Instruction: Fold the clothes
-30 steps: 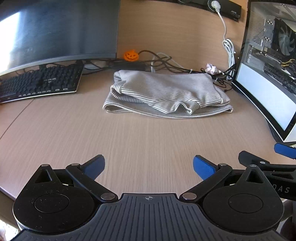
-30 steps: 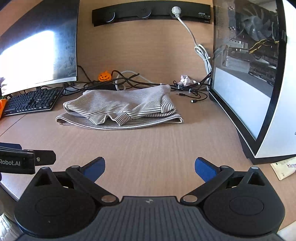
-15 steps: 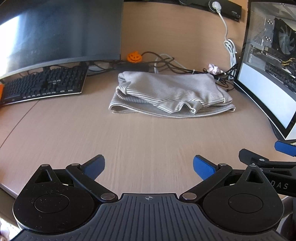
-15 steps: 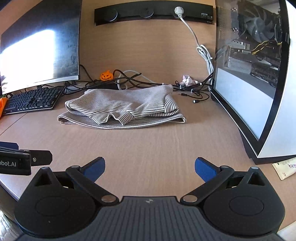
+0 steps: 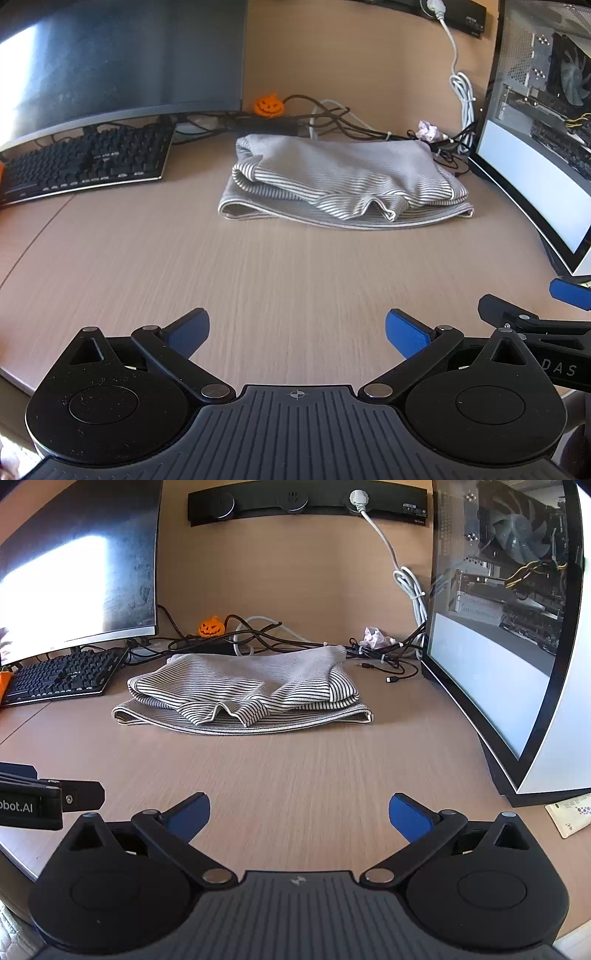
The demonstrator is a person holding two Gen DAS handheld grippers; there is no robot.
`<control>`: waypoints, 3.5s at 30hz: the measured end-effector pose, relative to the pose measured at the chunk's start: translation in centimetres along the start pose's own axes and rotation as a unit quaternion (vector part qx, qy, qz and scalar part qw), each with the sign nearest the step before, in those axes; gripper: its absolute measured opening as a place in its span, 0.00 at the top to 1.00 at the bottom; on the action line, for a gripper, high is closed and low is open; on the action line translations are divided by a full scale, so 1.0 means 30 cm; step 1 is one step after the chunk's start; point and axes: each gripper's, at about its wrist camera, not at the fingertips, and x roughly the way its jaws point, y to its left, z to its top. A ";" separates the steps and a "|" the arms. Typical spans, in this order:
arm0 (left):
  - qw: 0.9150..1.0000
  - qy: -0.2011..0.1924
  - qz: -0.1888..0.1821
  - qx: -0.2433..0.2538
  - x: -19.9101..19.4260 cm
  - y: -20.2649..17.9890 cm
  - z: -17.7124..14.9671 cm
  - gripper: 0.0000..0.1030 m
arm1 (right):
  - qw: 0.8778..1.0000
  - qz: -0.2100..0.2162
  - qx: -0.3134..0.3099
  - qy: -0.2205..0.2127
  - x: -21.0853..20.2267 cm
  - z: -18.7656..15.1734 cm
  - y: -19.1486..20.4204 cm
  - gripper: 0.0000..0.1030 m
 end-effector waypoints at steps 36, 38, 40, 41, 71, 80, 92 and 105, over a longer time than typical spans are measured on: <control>1.000 0.019 -0.012 0.003 0.041 0.062 0.012 0.00 | 1.000 -0.022 -0.007 0.013 0.019 0.003 0.053 0.00; 1.000 0.019 -0.012 0.006 0.043 0.067 0.020 0.00 | 1.000 -0.026 -0.008 0.012 0.017 0.012 0.050 0.00; 1.000 0.019 -0.010 0.013 0.049 0.069 0.031 0.00 | 0.999 -0.032 -0.010 0.011 0.018 0.023 0.048 0.00; 1.000 0.020 -0.008 0.019 0.053 0.069 0.037 0.00 | 0.999 -0.035 -0.011 0.011 0.020 0.031 0.048 0.00; 0.996 0.045 -0.067 0.020 0.265 0.250 0.227 0.00 | 0.991 -0.089 -0.085 0.047 0.327 0.276 0.155 0.00; 0.996 0.046 -0.073 -0.025 0.277 0.243 0.260 0.00 | 0.979 0.011 -0.182 0.094 0.551 0.300 0.180 0.00; 0.977 0.047 -0.202 -0.046 0.365 0.207 0.453 0.00 | 0.982 -0.108 -0.063 -0.144 0.635 0.938 -0.010 0.00; 0.964 0.115 -0.235 -0.042 0.768 0.138 0.562 0.00 | 0.983 -0.121 -0.098 0.096 0.752 0.491 -0.221 0.00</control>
